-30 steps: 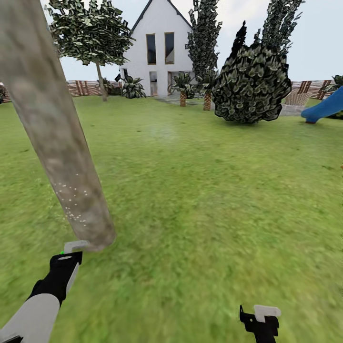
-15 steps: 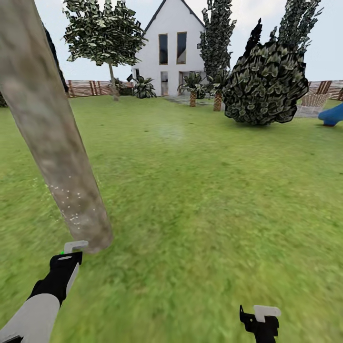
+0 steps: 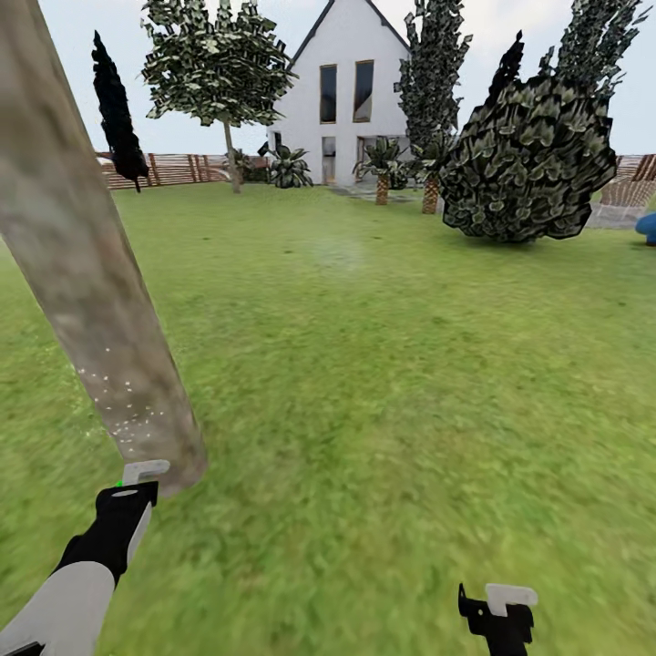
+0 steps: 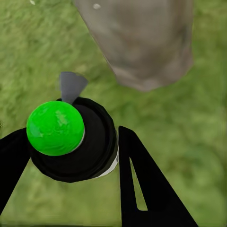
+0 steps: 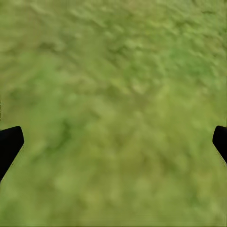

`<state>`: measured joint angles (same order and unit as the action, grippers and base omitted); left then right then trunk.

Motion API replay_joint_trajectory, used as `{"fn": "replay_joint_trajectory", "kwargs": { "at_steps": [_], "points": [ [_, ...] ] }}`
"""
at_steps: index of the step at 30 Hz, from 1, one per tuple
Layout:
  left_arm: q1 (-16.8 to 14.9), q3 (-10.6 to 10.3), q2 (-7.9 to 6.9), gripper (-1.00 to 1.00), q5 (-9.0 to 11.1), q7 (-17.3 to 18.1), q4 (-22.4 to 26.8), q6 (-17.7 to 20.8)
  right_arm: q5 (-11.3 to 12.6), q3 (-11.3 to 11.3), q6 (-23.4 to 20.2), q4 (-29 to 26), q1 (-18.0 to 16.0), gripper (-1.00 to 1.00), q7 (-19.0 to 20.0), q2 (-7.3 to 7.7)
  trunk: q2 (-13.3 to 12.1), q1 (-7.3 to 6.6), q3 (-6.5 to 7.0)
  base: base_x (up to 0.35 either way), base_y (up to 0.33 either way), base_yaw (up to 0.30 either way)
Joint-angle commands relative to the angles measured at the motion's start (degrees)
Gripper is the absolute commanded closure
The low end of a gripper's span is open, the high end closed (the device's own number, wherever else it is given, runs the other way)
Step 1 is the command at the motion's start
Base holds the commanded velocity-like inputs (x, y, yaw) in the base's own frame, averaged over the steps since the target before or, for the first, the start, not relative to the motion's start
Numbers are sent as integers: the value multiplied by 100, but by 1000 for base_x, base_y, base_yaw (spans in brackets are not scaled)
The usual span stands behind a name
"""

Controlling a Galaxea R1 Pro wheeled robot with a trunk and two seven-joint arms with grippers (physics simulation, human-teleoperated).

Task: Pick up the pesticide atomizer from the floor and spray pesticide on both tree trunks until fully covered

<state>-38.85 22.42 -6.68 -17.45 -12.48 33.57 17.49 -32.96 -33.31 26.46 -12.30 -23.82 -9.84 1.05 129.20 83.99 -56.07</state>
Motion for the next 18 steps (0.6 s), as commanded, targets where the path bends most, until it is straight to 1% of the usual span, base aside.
{"fn": "replay_joint_trajectory", "kwargs": {
  "at_steps": [1, 9, 18],
  "points": [
    [0, -2, -1, 100, -4, 0, 1, 0, 0, 0, 0, 0, 0, -100, 0, 0, 0, 0, 0, 182, -223, 276],
    [0, 0, -9, 100, -4, 0, 9, 0, 0, 0, 0, 0, 0, -100, 0, 0, 0, 0, 0, 174, -228, 275],
    [0, 0, -9, 100, -4, -6, 9, 0, 9, 0, 0, -8, 0, -100, 0, 1, 0, 0, 0, 169, -231, 18]
  ]
}}
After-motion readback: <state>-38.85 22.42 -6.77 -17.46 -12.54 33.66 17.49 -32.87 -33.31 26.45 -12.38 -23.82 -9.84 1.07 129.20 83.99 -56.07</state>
